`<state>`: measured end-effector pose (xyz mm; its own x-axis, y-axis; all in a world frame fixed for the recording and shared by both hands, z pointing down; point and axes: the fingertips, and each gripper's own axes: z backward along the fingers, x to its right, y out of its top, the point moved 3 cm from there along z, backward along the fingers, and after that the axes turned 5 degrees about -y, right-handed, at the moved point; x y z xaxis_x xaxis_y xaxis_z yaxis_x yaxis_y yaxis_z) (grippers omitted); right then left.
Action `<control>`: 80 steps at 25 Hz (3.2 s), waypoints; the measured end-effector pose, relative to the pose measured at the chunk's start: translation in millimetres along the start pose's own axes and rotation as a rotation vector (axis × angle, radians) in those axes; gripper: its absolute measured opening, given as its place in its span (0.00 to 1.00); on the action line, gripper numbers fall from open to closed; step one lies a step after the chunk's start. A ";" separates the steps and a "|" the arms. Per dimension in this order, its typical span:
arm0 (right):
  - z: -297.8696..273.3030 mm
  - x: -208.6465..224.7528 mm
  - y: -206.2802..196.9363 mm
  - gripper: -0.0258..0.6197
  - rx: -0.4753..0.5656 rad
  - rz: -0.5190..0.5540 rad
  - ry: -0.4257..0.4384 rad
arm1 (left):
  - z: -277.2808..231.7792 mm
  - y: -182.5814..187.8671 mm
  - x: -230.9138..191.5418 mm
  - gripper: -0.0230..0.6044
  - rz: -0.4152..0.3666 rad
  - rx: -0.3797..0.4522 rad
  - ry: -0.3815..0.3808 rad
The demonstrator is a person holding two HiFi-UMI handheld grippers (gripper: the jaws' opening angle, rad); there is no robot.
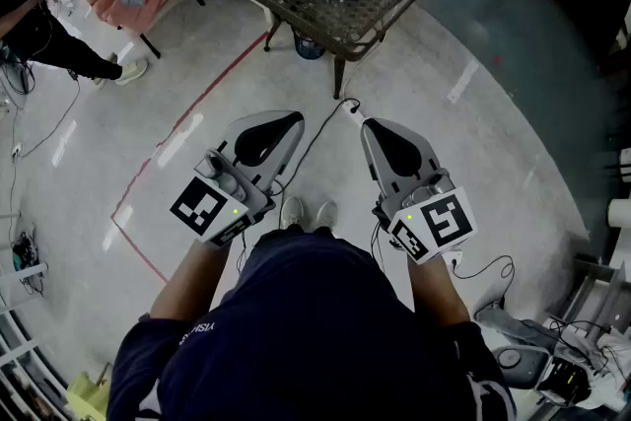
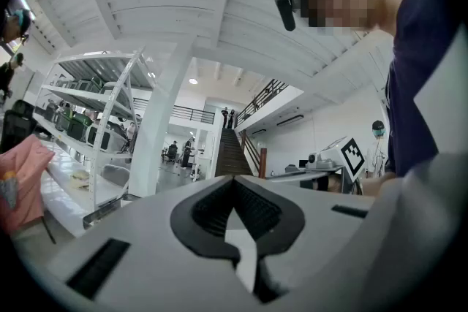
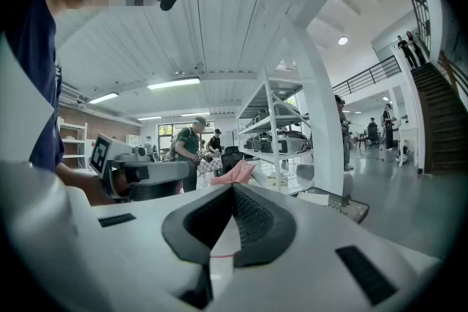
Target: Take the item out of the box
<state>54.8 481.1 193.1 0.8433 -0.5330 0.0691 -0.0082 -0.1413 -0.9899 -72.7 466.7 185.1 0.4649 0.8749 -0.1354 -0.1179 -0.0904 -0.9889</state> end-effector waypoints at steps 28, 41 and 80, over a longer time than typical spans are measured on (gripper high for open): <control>-95.1 3.4 -1.0 0.08 -0.021 -0.032 -0.068 | 4.2 -0.2 -97.9 0.05 0.018 -0.006 -0.051; -177.5 111.6 1.6 0.08 -0.037 -0.043 -0.009 | -94.7 -9.6 -179.4 0.05 0.025 -0.035 0.015; -457.6 327.0 -55.7 0.08 -0.270 -0.093 -0.003 | -292.2 -85.0 -462.9 0.05 0.122 -0.195 0.009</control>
<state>85.1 -67.1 327.4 0.8486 -0.5051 0.1573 -0.0731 -0.4065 -0.9107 -21.5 -69.7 314.0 0.4660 0.8476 -0.2539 -0.0025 -0.2857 -0.9583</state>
